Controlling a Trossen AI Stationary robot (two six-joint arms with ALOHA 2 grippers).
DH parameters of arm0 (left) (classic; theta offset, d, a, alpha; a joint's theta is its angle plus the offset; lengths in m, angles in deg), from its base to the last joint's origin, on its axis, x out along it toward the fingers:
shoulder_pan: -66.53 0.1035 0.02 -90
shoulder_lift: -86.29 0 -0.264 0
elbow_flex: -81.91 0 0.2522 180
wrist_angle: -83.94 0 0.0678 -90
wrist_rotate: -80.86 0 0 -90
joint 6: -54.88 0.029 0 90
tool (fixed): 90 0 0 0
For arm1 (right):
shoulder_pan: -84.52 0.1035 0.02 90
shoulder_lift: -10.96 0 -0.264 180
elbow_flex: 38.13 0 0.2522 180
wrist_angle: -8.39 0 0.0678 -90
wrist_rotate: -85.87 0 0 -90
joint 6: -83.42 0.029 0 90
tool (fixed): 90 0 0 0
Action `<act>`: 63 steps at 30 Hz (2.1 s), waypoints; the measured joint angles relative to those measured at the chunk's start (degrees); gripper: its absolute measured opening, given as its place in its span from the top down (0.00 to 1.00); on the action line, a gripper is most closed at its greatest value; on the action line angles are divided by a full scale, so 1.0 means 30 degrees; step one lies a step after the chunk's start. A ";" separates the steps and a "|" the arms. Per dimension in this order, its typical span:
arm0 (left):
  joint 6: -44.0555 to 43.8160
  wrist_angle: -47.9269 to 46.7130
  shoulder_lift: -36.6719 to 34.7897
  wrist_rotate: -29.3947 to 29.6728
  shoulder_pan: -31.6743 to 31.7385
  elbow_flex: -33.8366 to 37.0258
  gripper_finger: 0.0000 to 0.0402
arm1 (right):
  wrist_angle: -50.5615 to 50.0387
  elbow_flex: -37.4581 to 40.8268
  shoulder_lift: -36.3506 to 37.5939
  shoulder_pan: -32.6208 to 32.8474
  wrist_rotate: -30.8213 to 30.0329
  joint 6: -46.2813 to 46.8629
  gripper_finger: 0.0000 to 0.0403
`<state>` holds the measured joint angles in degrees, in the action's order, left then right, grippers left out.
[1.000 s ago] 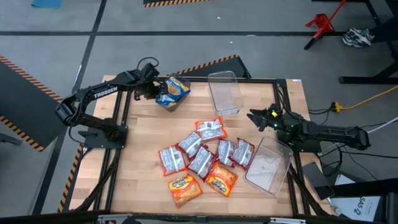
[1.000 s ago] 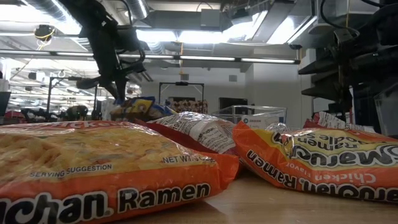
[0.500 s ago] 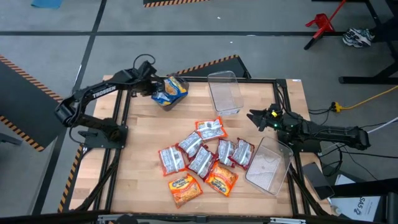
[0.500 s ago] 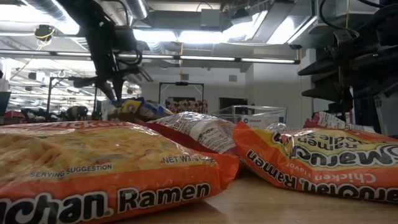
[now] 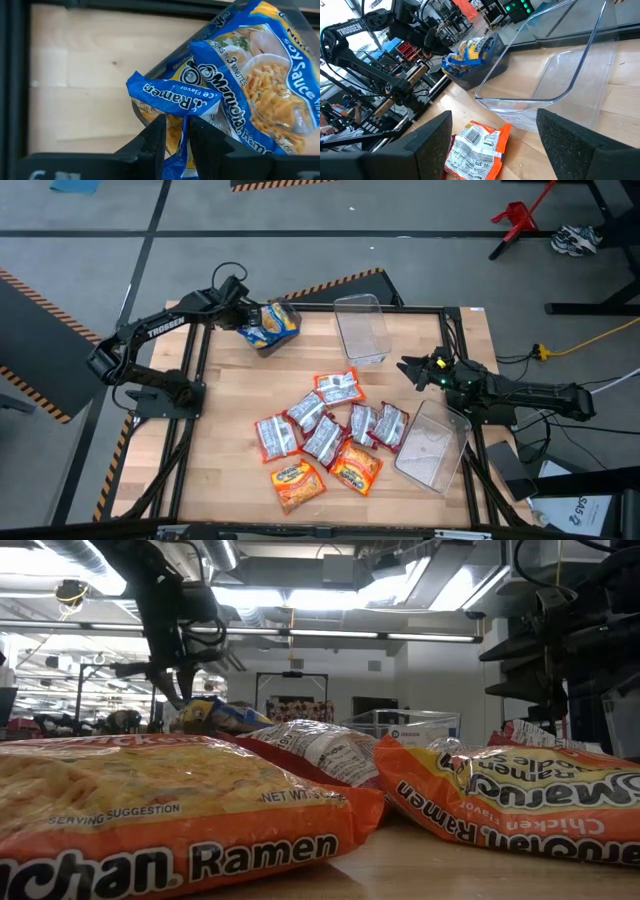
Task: Sort Maruchan noodles
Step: Put the blue noodle pack into the black bin
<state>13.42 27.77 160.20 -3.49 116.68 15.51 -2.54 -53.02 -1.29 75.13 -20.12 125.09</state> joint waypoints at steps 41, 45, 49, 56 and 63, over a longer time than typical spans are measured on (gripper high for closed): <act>0.4900 0.1310 0.1661 -0.1482 0.1830 0.0000 0.81 | -0.0346 -0.0015 -0.0007 0.0000 0.0029 0.0109 0.31; 0.5557 0.1425 0.1661 -0.2237 0.1945 -0.0008 0.72 | -0.0363 -0.0015 -0.0007 -0.0003 0.0029 0.0109 0.31; 0.6758 0.1122 0.1471 -0.2300 0.1953 -0.0853 0.65 | -0.0377 -0.0015 -0.0007 -0.0001 0.0103 0.0109 0.31; 0.8158 0.0877 0.0027 -0.2755 0.1886 -0.2917 0.61 | -0.0408 -0.0015 -0.0007 -0.0007 0.0184 0.0095 0.31; 0.7944 0.3053 -0.0544 -0.2752 0.1023 -0.3184 0.62 | -0.0415 -0.0015 -0.0007 0.0000 0.0182 0.0015 0.31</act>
<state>37.25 36.93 158.56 -11.75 119.75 5.96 -3.78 -53.06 -1.31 75.13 -19.58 125.14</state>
